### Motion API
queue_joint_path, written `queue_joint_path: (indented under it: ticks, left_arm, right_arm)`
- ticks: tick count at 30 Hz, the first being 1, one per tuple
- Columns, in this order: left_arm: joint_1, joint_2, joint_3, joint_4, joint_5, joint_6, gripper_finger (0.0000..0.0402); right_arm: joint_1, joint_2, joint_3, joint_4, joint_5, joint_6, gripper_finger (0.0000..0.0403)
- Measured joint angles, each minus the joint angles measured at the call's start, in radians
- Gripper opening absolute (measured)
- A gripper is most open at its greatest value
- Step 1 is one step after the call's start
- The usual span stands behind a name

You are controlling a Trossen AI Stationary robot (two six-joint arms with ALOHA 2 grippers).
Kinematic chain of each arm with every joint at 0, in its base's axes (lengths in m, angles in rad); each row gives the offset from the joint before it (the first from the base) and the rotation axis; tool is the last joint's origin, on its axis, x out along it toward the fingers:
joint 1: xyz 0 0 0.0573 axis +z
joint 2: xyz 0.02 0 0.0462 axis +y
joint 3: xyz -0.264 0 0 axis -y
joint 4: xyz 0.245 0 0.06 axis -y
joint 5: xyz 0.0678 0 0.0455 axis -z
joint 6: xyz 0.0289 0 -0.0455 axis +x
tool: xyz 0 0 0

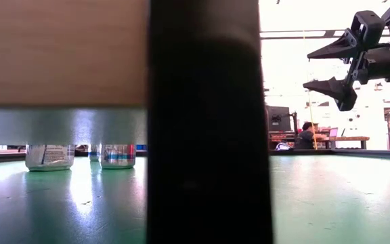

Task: Place canned beverage on shelf
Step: Put the top blue soda can on the shelf

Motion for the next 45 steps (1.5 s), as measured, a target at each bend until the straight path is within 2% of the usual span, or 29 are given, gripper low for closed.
queue_joint_path:
  ticks: [9,36,42,45]
  left_arm:
    - [0.035,0.099,0.006,0.013,0.038,-0.005,0.0355]
    - [0.034,0.115,-0.025,0.061,0.031,-0.003,0.0355]
    - [0.034,0.115,-0.093,0.158,0.031,0.017,0.0353]
    - [0.034,0.115,-0.124,0.207,0.036,0.039,0.0339]
  right_arm:
    - [0.0,0.0,0.0,0.0,0.0,0.0,0.0318]
    - [0.0,0.0,0.0,0.0,0.0,0.0,0.0318]
    - [0.0,0.0,0.0,0.0,0.0,0.0,0.0318]
    - [0.0,0.0,0.0,0.0,0.0,0.0,0.0318]
